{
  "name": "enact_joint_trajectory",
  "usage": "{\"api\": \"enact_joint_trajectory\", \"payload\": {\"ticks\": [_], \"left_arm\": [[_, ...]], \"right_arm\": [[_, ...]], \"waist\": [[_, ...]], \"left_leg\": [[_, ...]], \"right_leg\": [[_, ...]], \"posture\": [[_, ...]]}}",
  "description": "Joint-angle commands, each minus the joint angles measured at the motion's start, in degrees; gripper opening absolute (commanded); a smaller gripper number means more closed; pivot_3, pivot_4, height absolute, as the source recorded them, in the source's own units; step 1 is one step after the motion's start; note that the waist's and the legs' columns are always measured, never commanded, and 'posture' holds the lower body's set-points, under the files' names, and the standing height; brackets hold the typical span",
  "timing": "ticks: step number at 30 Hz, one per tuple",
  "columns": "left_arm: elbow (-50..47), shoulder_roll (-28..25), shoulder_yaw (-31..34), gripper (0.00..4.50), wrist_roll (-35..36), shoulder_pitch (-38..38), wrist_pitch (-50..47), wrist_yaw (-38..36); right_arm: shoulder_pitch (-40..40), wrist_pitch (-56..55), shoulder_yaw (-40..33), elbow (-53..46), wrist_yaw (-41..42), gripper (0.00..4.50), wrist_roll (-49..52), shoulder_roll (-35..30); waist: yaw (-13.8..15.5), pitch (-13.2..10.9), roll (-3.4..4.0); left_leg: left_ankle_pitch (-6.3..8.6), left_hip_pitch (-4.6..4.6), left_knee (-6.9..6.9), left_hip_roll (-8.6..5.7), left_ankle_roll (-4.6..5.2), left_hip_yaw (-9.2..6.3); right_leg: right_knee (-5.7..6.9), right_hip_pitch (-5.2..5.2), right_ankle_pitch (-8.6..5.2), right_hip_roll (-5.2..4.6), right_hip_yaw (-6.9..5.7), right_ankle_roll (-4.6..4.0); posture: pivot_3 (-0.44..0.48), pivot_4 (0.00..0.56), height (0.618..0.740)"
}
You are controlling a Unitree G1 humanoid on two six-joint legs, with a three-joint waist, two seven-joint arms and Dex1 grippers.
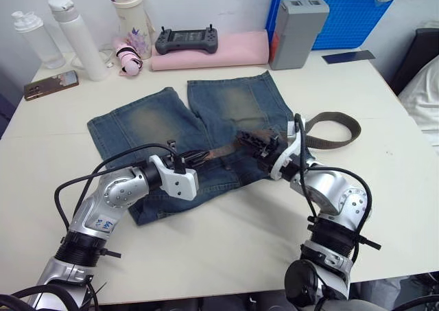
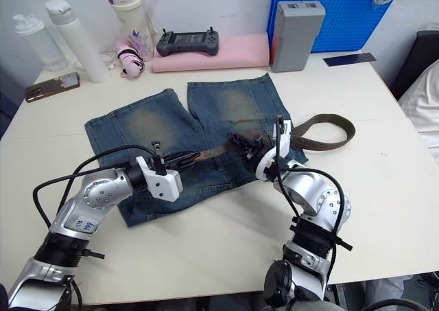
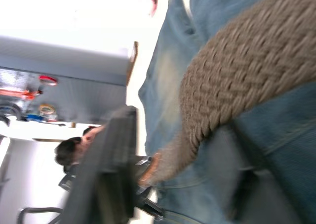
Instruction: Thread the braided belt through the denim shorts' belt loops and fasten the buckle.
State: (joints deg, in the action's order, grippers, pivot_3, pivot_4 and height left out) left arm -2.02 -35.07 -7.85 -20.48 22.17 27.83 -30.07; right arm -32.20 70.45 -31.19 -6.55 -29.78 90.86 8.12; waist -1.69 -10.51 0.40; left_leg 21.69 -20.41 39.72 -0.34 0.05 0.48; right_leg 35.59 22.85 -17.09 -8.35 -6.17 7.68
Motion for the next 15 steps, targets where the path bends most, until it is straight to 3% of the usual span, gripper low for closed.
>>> {"api": "enact_joint_trajectory", "payload": {"ticks": [1,7,8,11,12,15], "left_arm": [[-2.58,-0.64,0.09,0.00,-0.38,-0.22,0.58,0.56],[-3.29,-0.58,1.15,0.00,1.90,-0.85,-0.48,0.35],[-3.71,-0.40,1.33,0.91,3.52,-1.11,-1.25,-0.33],[-7.04,-0.18,1.01,2.08,9.60,-3.73,-8.64,-4.70],[-8.99,-0.35,0.98,2.34,13.04,-5.42,-11.73,-6.75],[-15.49,0.70,4.76,2.34,27.02,-11.33,-24.99,-9.46]], "right_arm": [[1.79,-5.08,4.58,-1.58,-1.44,0.10,5.94,0.00],[3.91,-11.39,9.41,-1.58,-1.52,0.10,9.14,-3.66],[4.03,-12.23,10.11,-1.51,-1.08,0.00,9.30,-4.34],[4.21,-14.69,10.97,-0.88,2.42,0.00,7.42,-7.11],[4.32,-15.39,10.71,-0.31,4.15,0.00,6.38,-8.47],[4.85,-16.40,9.64,2.96,10.62,0.00,1.43,-14.39]], "waist": [[-0.03,0.00,0.00],[-0.01,-0.01,0.02],[-0.03,-0.01,0.02],[-0.05,-0.01,0.02],[-0.06,-0.01,0.02],[0.05,-0.03,0.05]], "left_leg": [[0.00,-0.01,0.00,0.00,0.00,0.01],[0.00,0.00,0.00,0.02,0.00,0.01],[0.00,-0.01,-0.01,0.02,0.00,0.02],[0.00,-0.01,-0.01,0.05,0.00,0.00],[0.00,0.00,-0.01,0.05,0.01,0.00],[0.01,-0.01,-0.02,0.08,0.02,0.00]], "right_leg": [[-0.01,0.00,0.00,-0.01,0.00,0.00],[-0.03,0.00,0.00,-0.01,0.00,0.00],[-0.03,0.00,0.00,-0.01,0.00,0.00],[-0.04,0.00,0.00,-0.02,0.00,0.00],[-0.05,0.00,0.00,-0.02,0.02,0.00],[-0.07,0.00,0.00,-0.02,0.03,0.00]], "posture": [[0.000,0.150,0.739],[0.000,0.150,0.739],[0.000,0.150,0.739],[0.000,0.150,0.739],[0.000,0.150,0.739],[0.000,0.150,0.739]]}}
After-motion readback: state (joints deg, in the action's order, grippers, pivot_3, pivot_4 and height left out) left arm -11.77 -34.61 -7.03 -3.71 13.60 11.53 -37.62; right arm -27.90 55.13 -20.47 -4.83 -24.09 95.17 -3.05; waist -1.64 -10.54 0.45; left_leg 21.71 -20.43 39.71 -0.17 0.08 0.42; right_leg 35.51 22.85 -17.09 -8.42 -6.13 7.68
